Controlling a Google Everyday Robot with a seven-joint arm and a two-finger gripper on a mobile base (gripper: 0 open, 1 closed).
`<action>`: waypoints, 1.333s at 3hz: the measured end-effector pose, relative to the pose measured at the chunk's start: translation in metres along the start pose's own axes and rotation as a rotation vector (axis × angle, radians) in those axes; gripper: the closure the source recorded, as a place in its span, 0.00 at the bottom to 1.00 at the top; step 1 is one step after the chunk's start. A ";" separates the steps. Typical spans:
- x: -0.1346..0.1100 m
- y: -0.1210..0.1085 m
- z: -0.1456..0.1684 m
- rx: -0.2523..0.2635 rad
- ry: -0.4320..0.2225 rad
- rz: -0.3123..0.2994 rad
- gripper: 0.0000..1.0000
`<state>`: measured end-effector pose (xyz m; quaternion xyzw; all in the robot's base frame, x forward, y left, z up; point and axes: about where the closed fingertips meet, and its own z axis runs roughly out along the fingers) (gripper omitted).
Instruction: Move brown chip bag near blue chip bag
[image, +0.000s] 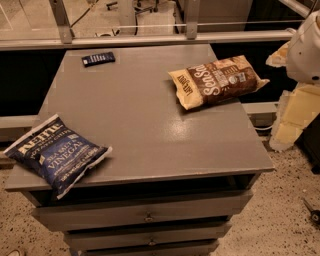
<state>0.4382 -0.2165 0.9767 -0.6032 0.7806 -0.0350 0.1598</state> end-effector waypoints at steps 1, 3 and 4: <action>0.000 0.000 0.000 0.000 0.000 0.000 0.00; -0.003 -0.040 0.049 0.088 -0.075 0.005 0.00; -0.011 -0.086 0.092 0.150 -0.142 0.014 0.00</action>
Offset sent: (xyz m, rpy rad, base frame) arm 0.0469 0.0050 -0.0283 0.0445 -0.1267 0.0166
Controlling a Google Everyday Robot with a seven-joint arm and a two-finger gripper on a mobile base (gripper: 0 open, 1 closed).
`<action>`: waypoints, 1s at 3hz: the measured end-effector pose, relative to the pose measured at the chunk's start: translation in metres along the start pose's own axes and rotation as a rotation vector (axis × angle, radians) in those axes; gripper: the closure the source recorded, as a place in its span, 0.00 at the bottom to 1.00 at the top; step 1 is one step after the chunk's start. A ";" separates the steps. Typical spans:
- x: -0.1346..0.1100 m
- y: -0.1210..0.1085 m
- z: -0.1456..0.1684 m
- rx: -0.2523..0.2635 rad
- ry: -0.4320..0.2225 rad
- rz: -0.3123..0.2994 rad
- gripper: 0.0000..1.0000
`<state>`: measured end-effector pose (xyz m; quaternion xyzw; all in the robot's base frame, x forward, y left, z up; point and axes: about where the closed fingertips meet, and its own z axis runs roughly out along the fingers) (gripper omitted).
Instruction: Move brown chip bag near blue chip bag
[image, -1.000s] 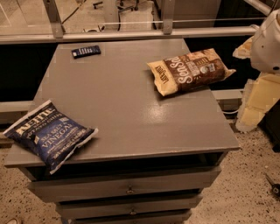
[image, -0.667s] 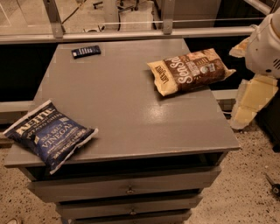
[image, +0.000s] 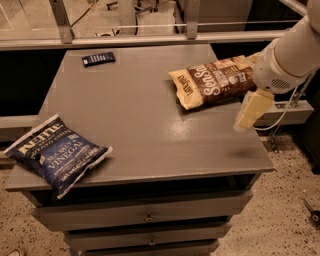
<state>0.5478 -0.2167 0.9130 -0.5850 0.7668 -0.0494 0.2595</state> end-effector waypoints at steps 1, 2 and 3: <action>-0.013 -0.041 0.049 0.055 -0.061 -0.006 0.00; -0.028 -0.075 0.082 0.101 -0.098 -0.018 0.02; -0.036 -0.093 0.102 0.125 -0.103 -0.027 0.18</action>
Offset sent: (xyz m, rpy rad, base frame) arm 0.1659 0.0335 -0.0423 0.0786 -0.2014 0.0246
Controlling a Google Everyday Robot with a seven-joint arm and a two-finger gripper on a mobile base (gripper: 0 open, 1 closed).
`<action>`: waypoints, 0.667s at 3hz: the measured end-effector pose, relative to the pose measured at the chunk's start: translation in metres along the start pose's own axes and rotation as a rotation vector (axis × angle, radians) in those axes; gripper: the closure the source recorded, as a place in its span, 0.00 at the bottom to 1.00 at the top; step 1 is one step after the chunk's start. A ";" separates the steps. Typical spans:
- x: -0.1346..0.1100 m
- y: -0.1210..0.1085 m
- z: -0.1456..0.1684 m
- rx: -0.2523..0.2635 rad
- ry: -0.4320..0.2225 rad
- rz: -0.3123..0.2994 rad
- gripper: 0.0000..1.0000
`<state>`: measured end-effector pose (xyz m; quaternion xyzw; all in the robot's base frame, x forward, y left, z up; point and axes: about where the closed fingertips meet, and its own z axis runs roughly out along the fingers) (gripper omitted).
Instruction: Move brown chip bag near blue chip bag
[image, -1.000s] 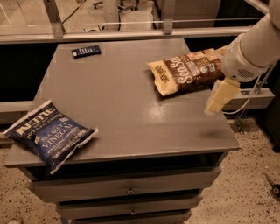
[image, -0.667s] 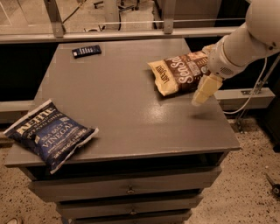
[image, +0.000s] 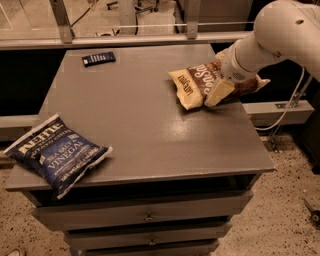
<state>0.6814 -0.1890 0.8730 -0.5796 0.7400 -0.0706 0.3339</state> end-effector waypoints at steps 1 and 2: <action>-0.002 -0.005 0.007 0.005 -0.003 -0.005 0.41; -0.011 0.000 0.005 -0.003 -0.019 -0.026 0.64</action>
Offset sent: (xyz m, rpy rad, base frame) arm -0.0103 0.0309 0.0143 0.0049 -0.0210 0.0916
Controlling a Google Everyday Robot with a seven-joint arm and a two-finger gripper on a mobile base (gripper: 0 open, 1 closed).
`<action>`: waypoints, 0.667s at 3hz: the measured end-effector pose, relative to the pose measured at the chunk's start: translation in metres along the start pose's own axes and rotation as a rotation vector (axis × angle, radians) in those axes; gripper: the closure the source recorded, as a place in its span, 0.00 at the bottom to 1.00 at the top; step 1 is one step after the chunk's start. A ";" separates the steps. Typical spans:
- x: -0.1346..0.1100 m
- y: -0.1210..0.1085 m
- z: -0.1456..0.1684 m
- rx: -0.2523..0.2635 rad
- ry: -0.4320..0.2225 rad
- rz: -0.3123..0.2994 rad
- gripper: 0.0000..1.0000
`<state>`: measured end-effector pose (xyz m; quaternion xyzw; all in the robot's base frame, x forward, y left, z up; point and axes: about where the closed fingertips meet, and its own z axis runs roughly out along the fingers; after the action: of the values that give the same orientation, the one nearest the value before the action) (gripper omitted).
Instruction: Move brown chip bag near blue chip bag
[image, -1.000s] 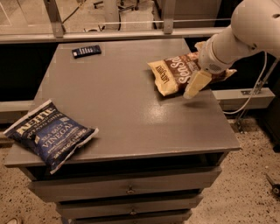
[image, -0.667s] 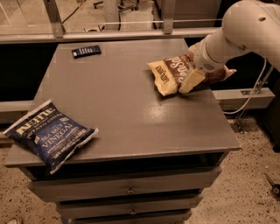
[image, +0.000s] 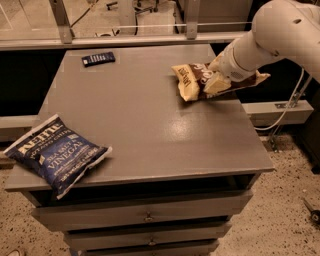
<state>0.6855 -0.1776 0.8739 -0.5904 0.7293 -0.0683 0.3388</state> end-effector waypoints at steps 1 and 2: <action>-0.033 0.010 -0.022 -0.004 -0.058 -0.052 0.88; -0.071 0.019 -0.060 0.009 -0.133 -0.105 1.00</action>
Offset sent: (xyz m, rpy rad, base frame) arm -0.0861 0.0860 0.1300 0.0960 -0.1601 0.2401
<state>0.6407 -0.1256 0.9391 -0.6296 0.6730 -0.0498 0.3850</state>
